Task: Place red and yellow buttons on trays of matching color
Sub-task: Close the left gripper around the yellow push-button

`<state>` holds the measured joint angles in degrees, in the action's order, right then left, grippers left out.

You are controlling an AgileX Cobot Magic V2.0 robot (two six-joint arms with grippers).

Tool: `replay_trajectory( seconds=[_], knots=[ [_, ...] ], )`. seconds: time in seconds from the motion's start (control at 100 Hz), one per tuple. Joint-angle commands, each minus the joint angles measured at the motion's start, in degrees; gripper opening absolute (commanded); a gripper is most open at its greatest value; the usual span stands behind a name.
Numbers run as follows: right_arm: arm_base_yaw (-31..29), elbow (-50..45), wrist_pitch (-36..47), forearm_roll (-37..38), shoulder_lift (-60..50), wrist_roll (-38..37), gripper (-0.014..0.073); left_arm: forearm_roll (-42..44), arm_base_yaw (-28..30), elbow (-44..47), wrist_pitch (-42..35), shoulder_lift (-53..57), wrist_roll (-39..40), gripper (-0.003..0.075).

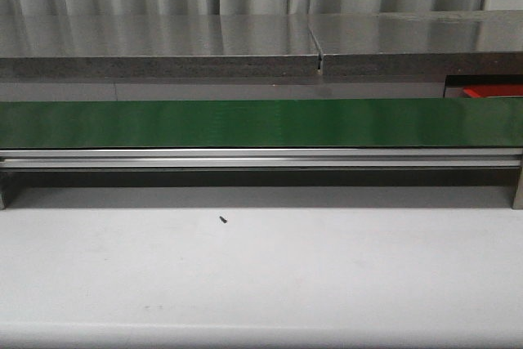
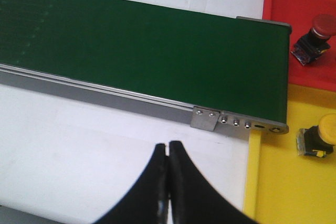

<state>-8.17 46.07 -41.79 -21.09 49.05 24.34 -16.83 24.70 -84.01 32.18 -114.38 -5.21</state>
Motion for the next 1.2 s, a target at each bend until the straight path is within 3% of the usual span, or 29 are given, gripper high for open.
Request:
replay_trajectory(
  seconds=[0.0, 0.57, 0.71, 0.9, 1.04, 1.12, 1.19],
  knots=[
    [0.05, 1.33, 2.88, -0.97, -0.25, 0.41, -0.0117, -1.36, -0.03, -3.06, -2.52, 1.47, 0.44, 0.0589],
    [0.05, 1.33, 2.88, -0.97, -0.25, 0.41, -0.0117, -1.79, -0.53, -10.02, 1.23, -4.55, 0.13, 0.0573],
    [0.05, 1.33, 2.88, -0.97, -0.25, 0.41, -0.0117, -1.79, -0.53, -10.02, 1.48, -4.55, 0.11, 0.0454],
    [0.05, 1.33, 2.88, -0.97, -0.25, 0.41, -0.0117, -1.94, -0.53, -10.02, 2.69, -4.55, -0.19, 0.0192],
    [0.05, 1.33, 2.88, -0.97, -0.25, 0.41, -0.0117, -3.40, -0.53, -10.02, 3.96, -3.76, -0.22, 0.0039],
    [0.05, 1.33, 2.88, -0.97, -0.25, 0.41, -0.0117, -3.61, -0.53, -10.02, 4.30, -1.94, -0.22, -0.0017],
    [0.05, 1.33, 2.88, -0.97, -0.25, 0.41, -0.0117, -3.75, -0.53, -10.16, 4.69, 0.22, -0.22, -0.0019]
  ],
)
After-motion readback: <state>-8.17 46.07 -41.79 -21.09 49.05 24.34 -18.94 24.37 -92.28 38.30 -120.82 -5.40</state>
